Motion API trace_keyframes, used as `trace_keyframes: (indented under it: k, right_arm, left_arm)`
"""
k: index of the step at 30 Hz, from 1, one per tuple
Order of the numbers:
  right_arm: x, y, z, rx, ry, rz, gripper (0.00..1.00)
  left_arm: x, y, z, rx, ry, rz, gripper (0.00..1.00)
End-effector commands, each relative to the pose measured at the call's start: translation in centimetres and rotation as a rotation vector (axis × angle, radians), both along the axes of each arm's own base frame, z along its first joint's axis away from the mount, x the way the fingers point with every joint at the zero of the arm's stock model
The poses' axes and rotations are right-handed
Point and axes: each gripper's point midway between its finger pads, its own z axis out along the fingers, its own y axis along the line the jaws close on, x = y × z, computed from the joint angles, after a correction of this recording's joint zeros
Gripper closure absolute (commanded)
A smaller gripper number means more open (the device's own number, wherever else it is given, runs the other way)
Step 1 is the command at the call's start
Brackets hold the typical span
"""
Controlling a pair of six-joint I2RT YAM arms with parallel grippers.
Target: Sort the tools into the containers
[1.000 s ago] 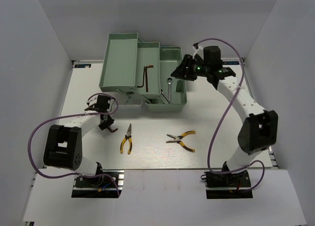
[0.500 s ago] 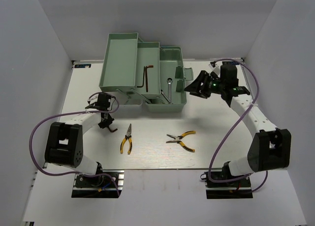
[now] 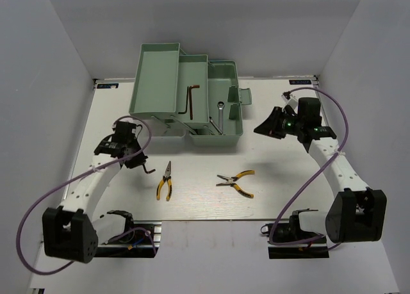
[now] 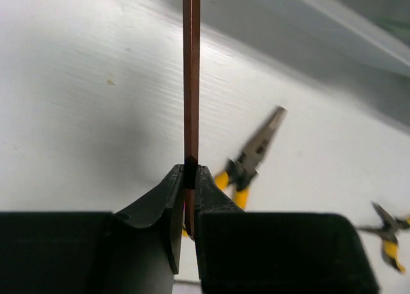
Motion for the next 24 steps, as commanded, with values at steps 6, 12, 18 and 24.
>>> trace_keyframes:
  k: [6, 12, 18, 24]
  right_arm:
    - [-1.3, -0.8, -2.1, -0.114, -0.066, 0.142, 1.0]
    - [-5.4, 0.9, -3.2, -0.104, -0.136, 0.519, 0.67]
    - [-8.8, 1.2, -6.5, -0.201, -0.217, 0.742, 0.51]
    - [-9.9, 1.8, -7.4, -0.259, -0.323, 0.837, 0.45]
  left_arm:
    - [-2.6, -5.0, 8.5, -0.202, -0.163, -0.374, 1.0]
    - [-4.8, -11.9, 14.1, -0.424, -0.251, -0.82, 1.0]
    - [-3.1, -15.4, 22.8, -0.507, -0.503, -1.016, 1.0]
    - [3.8, -17.7, 26.0, -0.506, -0.597, -0.984, 1.0]
